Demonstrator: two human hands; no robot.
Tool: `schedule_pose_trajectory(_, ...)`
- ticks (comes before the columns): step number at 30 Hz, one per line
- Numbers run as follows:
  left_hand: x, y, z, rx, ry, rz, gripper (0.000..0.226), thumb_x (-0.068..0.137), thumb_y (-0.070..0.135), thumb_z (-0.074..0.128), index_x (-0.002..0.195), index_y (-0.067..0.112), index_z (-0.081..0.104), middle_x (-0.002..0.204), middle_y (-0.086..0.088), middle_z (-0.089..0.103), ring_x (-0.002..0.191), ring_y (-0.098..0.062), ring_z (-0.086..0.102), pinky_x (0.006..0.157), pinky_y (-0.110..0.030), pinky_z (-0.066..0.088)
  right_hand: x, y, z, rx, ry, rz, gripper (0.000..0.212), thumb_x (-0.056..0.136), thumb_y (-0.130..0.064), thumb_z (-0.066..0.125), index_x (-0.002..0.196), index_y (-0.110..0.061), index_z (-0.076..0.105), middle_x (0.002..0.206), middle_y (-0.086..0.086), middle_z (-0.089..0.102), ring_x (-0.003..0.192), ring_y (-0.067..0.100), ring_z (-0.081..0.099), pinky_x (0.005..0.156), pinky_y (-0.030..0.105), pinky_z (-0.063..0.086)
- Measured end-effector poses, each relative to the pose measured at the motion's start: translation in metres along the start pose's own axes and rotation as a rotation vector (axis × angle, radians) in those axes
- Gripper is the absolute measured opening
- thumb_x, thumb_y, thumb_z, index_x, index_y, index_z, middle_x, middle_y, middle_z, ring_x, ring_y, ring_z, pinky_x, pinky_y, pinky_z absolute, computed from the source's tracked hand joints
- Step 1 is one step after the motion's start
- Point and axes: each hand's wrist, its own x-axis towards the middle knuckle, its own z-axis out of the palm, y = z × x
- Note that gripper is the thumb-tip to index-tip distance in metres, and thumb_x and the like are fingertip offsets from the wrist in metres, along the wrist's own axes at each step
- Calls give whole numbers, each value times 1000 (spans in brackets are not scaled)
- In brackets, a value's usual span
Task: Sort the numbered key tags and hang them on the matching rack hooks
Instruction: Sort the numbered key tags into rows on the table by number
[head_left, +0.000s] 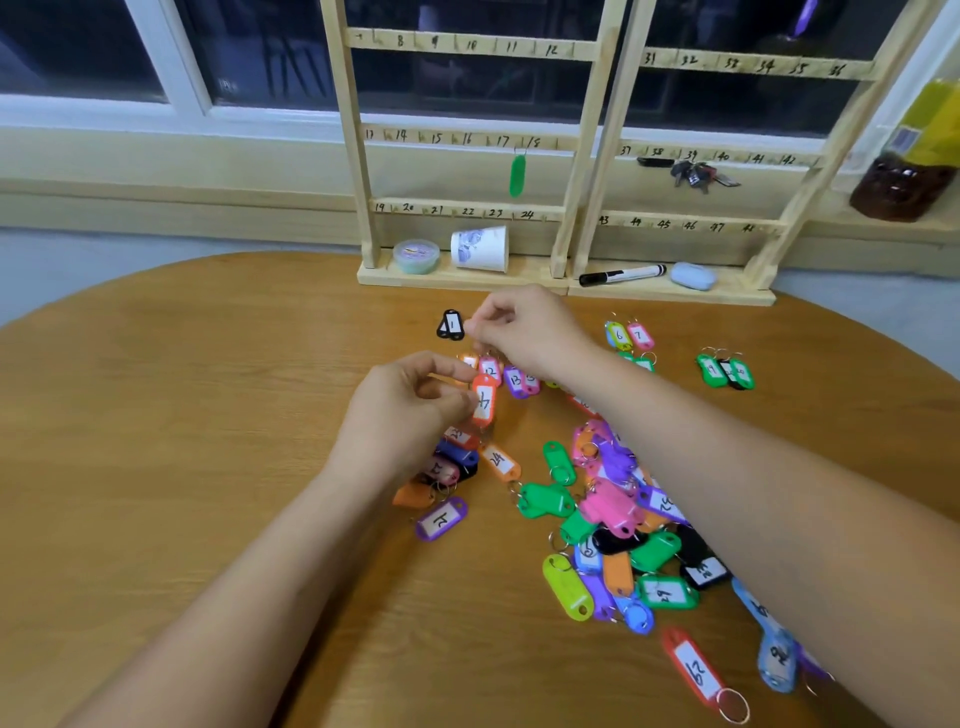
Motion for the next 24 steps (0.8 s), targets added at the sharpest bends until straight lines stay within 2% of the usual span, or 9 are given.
schedule_pose_trajectory(3, 0, 0, 0, 17, 71, 31, 15, 99, 19, 72, 100, 32, 80, 85, 3, 78, 74, -11, 73, 53, -23, 53, -28, -7, -13, 162, -82, -31, 25, 103, -38, 68, 90, -20, 78, 82, -6, 78, 69, 5, 64, 71, 27, 50)
schedule_pose_trajectory(5, 1, -2, 1, 32, 86, 59, 14, 99, 23, 73, 97, 34, 81, 88, 4, 77, 80, -12, 74, 57, -22, 55, -44, -6, -20, 219, -159, -65, 24, 102, -36, 71, 91, -16, 78, 81, 0, 77, 66, 5, 59, 67, 25, 46)
schedule_pose_trajectory(7, 1, -1, 4, 15, 91, 68, 9, 96, 25, 78, 99, 33, 79, 90, 4, 78, 84, -15, 77, 64, -31, 59, -52, 0, -25, 241, -212, -99, 12, 99, -25, 76, 96, -13, 79, 84, 7, 77, 69, 7, 61, 69, 25, 48)
schedule_pose_trajectory(8, 0, 0, 5, -8, 97, 67, 13, 93, 25, 82, 102, 31, 76, 90, 3, 79, 84, -16, 78, 65, -32, 58, -55, 4, -27, 261, -239, -104, 7, 97, -17, 77, 99, -10, 78, 83, 7, 77, 69, 8, 62, 70, 24, 50)
schedule_pose_trajectory(10, -1, 3, 8, -76, 116, 57, 31, 86, 24, 88, 109, 24, 67, 90, 0, 80, 80, -19, 79, 62, -32, 56, -57, 12, -31, 285, -294, -99, 10, 94, -5, 78, 104, -5, 77, 84, 8, 77, 71, 9, 66, 76, 24, 53)
schedule_pose_trajectory(14, -3, 6, 9, -154, 170, 43, 46, 82, 25, 92, 113, 22, 59, 95, -1, 81, 75, -19, 78, 52, -29, 52, -60, 15, -36, 292, -394, -95, 17, 90, -8, 84, 106, -9, 79, 97, 12, 81, 87, 11, 71, 92, 31, 54)
schedule_pose_trajectory(17, -3, 5, 10, -152, 199, 70, 51, 79, 30, 94, 115, 24, 58, 96, 1, 80, 82, -21, 78, 59, -33, 54, -59, 15, -35, 290, -381, -126, 15, 89, -13, 85, 103, -15, 80, 95, 7, 82, 87, 11, 72, 95, 35, 54)
schedule_pose_trajectory(20, -1, 4, 10, -170, 205, 80, 54, 80, 33, 93, 119, 23, 58, 95, -1, 79, 82, -19, 78, 67, -35, 56, -57, 15, -35, 310, -394, -106, 21, 88, -12, 85, 108, -10, 78, 96, 9, 82, 92, 17, 76, 99, 39, 56)
schedule_pose_trajectory(24, 0, 4, 10, -203, 174, 73, 46, 85, 29, 89, 121, 24, 60, 93, -3, 79, 82, -18, 80, 68, -34, 55, -50, 19, -46, 306, -350, -45, 18, 88, -9, 85, 105, -9, 78, 92, 10, 81, 83, 12, 72, 84, 27, 56)
